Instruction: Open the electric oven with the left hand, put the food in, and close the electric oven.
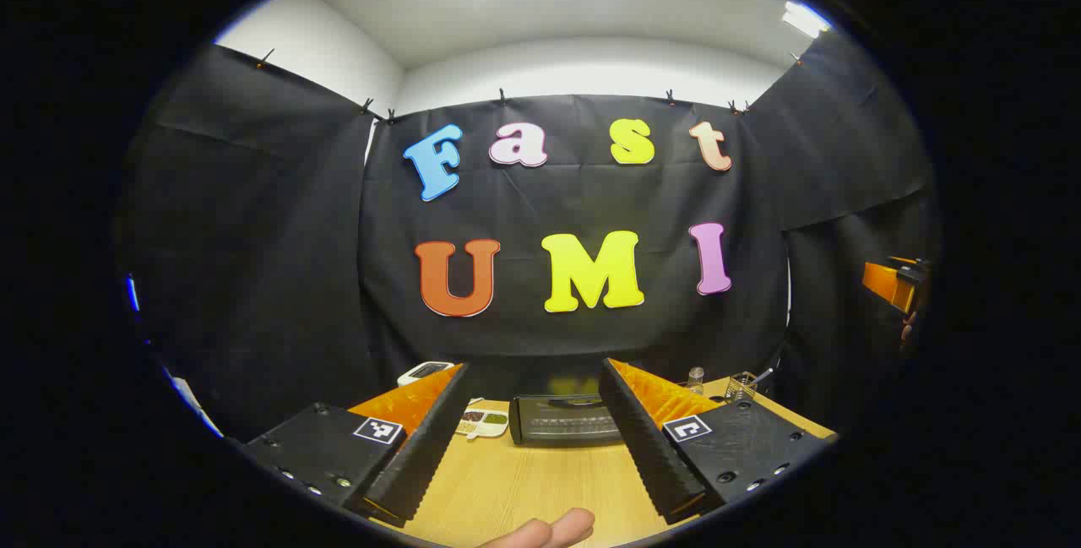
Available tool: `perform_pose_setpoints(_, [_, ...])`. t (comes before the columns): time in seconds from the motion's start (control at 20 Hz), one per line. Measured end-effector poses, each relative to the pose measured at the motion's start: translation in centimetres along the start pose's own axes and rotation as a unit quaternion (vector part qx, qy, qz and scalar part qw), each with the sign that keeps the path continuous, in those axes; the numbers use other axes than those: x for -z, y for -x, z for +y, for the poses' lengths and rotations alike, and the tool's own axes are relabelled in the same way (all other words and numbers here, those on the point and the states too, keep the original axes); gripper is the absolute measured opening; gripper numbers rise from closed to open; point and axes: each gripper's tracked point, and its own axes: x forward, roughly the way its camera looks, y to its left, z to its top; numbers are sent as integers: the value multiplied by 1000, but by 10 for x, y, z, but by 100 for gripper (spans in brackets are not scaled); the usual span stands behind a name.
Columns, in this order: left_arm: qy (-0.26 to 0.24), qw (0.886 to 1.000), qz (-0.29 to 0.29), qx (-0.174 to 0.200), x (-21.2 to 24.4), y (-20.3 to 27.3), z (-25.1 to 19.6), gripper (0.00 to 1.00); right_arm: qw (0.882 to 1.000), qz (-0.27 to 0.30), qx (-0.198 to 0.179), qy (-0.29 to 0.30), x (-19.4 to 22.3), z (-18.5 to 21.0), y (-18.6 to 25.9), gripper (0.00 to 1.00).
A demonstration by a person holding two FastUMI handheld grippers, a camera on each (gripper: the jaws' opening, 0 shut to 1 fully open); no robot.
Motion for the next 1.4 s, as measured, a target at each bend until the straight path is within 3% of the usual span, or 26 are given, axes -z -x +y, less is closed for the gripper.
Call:
perform_pose_setpoints(0.3, [16, 1000, -7, 24, 2, -12, -14, 96, 1000, 8, -9, -8, 14, -2, -19, 96])
perform_pose_setpoints(0.6, [19, 1000, -14, 12, 5, -30, -3, 96, 999, 10, -27, -19, 15, -3, -33, 100])
perform_pose_setpoints(0.7, [33, 999, -12, 28, 9, -38, -11, 96, 999, 5, -32, -14, 16, -2, -34, 96])
perform_pose_setpoints(0.8, [50, 998, -13, 36, 12, -51, -14, 96, 999, 3, -49, -21, 16, 3, -35, 100])
perform_pose_setpoints(0.9, [61, 998, -9, 28, 19, -71, -14, 96, 998, -2, -49, -27, 15, -4, -41, 96])
perform_pose_setpoints(0.95, [67, 997, -8, 30, 23, -85, -17, 96, 998, -6, -48, -28, 14, -7, -43, 100])
perform_pose_setpoints(1.0, [74, 997, -2, 34, 29, -98, -21, 95, 999, -8, -46, -28, 15, -9, -46, 96])
perform_pose_setpoints(1.15, [97, 993, 33, 56, 56, -139, -36, 95, 998, -9, -52, -25, 15, -13, -54, 96])
perform_pose_setpoints(1.25, [97, 992, 47, 66, 70, -166, -44, 95, 998, -13, -48, -29, 11, -22, -60, 100])
perform_pose_setpoints(1.35, [89, 991, 69, 72, 93, -195, -55, 95, 999, -14, -42, -27, 13, -32, -69, 96])
perform_pose_setpoints(1.4, [87, 990, 82, 75, 105, -209, -61, 95, 999, -14, -39, -28, 14, -36, -71, 100])
